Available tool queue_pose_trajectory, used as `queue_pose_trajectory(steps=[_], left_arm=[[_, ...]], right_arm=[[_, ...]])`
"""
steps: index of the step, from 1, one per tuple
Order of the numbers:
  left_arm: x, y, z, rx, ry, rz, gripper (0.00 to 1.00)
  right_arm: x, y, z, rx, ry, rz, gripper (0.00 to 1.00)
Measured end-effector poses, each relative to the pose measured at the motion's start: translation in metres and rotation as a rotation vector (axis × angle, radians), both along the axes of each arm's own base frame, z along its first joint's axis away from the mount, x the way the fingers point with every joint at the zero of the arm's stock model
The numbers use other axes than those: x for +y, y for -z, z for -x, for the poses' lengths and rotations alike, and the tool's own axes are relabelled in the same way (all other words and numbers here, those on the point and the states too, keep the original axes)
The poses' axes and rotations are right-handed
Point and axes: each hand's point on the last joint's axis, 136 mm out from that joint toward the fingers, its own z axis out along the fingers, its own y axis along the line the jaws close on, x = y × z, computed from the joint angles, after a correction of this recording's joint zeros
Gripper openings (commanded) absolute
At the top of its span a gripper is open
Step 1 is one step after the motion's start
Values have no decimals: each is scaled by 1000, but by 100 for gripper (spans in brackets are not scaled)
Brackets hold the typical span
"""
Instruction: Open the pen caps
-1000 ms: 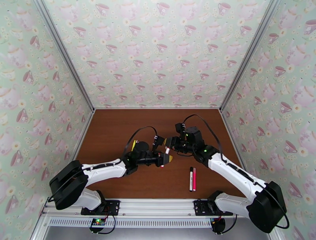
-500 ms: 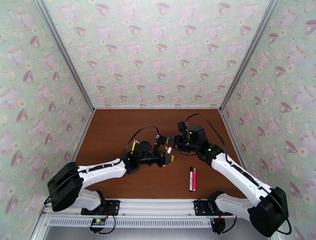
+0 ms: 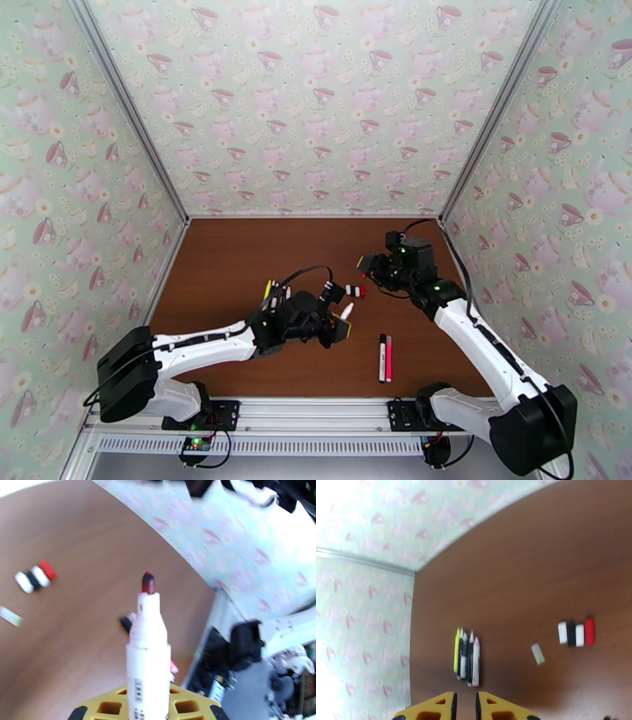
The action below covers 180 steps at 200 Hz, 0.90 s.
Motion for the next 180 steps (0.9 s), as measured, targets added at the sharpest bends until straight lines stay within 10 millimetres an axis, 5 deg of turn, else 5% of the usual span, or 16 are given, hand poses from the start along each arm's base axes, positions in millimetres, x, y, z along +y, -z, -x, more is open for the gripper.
queue_pose_trajectory(steps=[39,130,180], left_arm=[[11,-3,-7,40,-15,34,2],[49,-22,-36,60,-175,131,3],[51,-14,-35,79,-181,118,3]], right_arm=[[-11,6,-13,-39,-21,32,6],[-41,154,-29,252,-155,327,12],[-52,183,-42,330,-210,388,14]])
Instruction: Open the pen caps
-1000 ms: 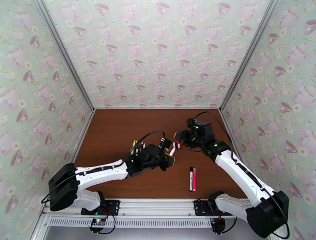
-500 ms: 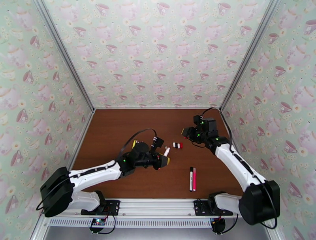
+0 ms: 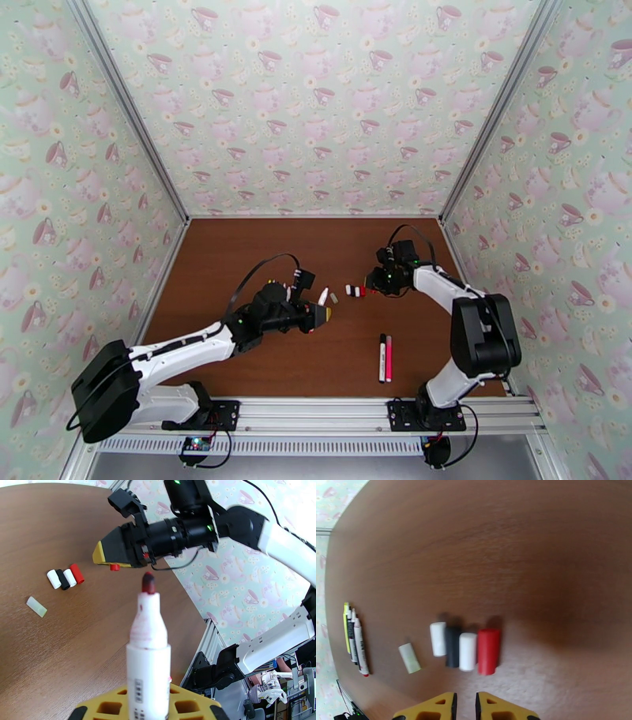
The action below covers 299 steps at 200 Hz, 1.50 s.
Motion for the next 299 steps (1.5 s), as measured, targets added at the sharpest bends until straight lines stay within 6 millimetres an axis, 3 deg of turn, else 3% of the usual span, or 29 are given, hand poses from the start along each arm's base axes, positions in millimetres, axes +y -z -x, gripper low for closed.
queue_pose_trajectory(steps=[56,149,299], left_arm=[[-2,13,-2,21,0,-25,3],[-2,13,-2,22,0,-25,3],[-4,22,-3,42,-3,-38,3]], right_arm=[[-4,18,-8,55,-30,50,17],[-13,39,-7,126,-25,64,22],[-12,45,-14,143,-27,67,33]])
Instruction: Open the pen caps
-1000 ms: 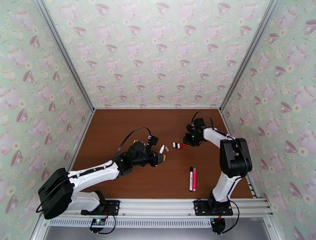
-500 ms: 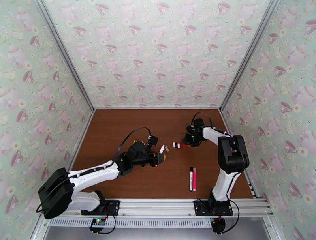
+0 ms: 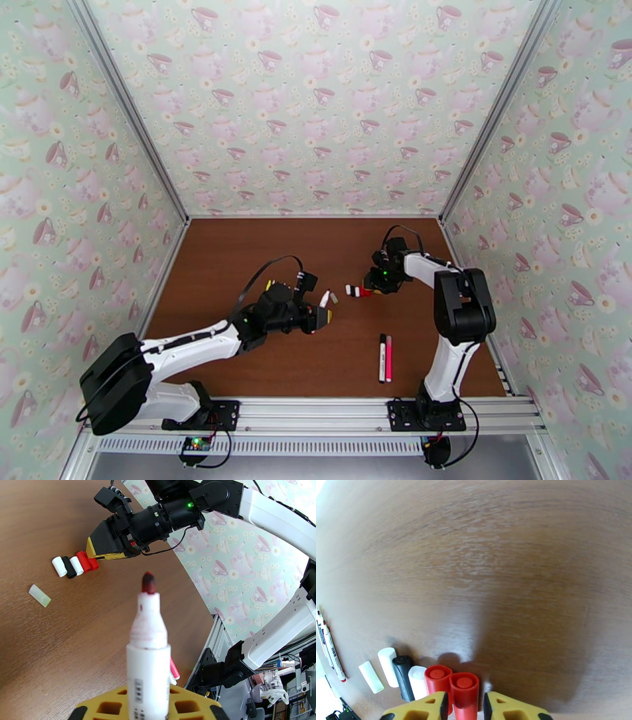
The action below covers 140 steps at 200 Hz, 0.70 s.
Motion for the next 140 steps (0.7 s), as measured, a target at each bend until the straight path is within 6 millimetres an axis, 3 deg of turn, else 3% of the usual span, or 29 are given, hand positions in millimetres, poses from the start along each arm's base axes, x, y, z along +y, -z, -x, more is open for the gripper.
queue_pose_trajectory(steps=[65,140], left_arm=[[2,2,-5,-1,-32,-8,3],[35,32,-30,12,-251,-204,6]], right_arm=[[0,-8,2,-26,32,-12,32],[-1,-65,18,-223,135,-73,53]])
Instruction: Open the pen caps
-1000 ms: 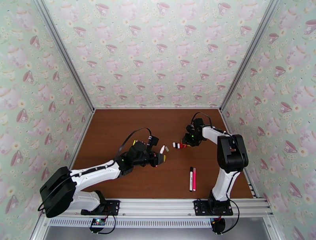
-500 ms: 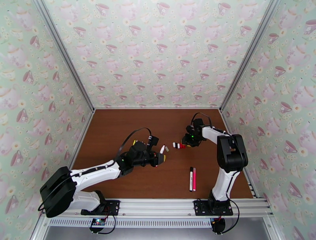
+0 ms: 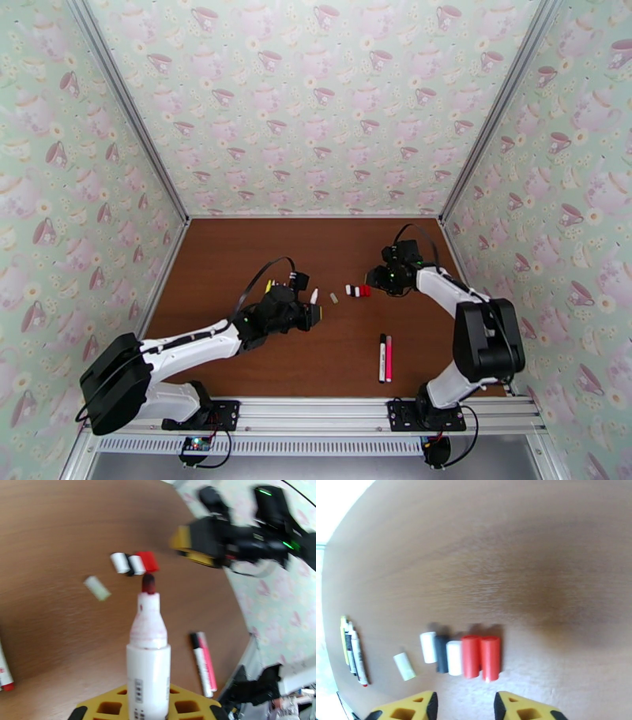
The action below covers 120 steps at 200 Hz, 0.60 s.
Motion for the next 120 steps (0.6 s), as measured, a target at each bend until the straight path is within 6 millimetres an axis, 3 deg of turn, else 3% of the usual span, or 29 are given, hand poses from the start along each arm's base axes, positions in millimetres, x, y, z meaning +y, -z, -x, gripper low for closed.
queue_pose_trajectory(steps=[50,78,120], left_arm=[[9,17,-18,19,-102,-139,6],[7,30,-27,43,-124,-207,7],[9,48,-39,65,-162,-310,7]], right_arm=[[13,-34,14,-129,7,-122,76],[20,-54,23,-198,-10,-176,99],[38,-69,44,-256,-64,-212,100]])
